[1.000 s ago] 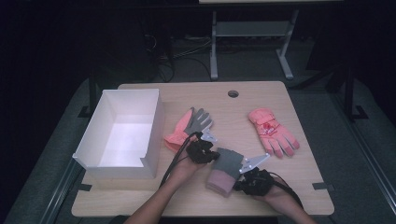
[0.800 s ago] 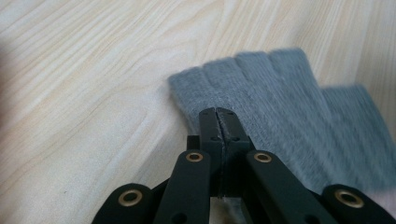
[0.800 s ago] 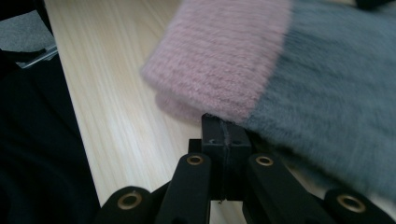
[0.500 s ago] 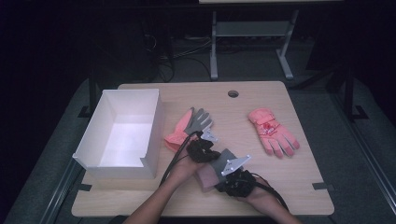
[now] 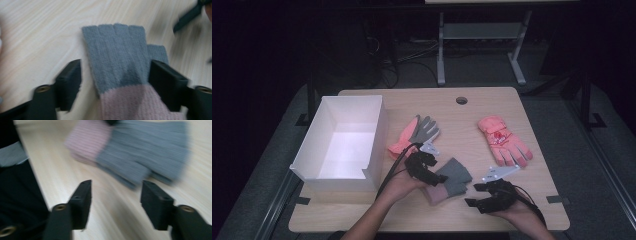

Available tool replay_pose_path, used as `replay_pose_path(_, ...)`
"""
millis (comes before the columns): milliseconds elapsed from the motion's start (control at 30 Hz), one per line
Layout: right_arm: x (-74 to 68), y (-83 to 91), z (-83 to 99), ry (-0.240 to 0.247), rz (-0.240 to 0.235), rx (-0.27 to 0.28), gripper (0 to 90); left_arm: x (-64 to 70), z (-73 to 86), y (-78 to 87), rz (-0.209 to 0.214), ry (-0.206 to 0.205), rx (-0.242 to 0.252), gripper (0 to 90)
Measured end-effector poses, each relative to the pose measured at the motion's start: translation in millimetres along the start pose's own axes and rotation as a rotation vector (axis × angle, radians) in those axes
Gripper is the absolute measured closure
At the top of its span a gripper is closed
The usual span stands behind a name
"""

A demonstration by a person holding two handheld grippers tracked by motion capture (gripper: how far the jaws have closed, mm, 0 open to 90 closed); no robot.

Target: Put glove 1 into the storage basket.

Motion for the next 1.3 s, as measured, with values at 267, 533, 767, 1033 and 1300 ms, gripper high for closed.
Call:
replay_pose_path(267, 37.8, 19.5, 24.0, -0.062, 0.115, 0.067, 13.2, 12.8, -6.6, -12.3, -0.012, -0.045, -0.025, 12.9)
replay_pose_path(533, 56.8, 19.0, 21.1, -0.086, 0.176, 0.114, 9.2, 16.4, -4.1, -29.1, -0.017, -0.062, -0.061, 12.7)
replay_pose_path(767, 57.8, 19.5, 20.6, -0.07, 0.182, 0.133, 9.2, 15.8, 0.9, -36.9, -0.024, -0.065, -0.084, 12.6)
replay_pose_path(1033, 61.4, 21.4, 20.7, -0.085, 0.2, 0.145, 9.5, 15.8, 3.2, -38.3, -0.013, -0.067, -0.089, 13.4)
replay_pose_path(1300, 62.6, 20.5, 20.8, -0.09, 0.215, 0.139, 9.5, 17.8, 0.9, -35.4, 0.032, -0.056, -0.104, 31.4)
Point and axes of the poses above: each handheld gripper's, and its own axes: y roughly backward along the jaws, z roughly out of its underside, x roughly to its right, the point moved 2 cm from there along -y, roughly forward along the jaws, and after that the axes turned 10 degrees about -y, right-handed, at the moved point
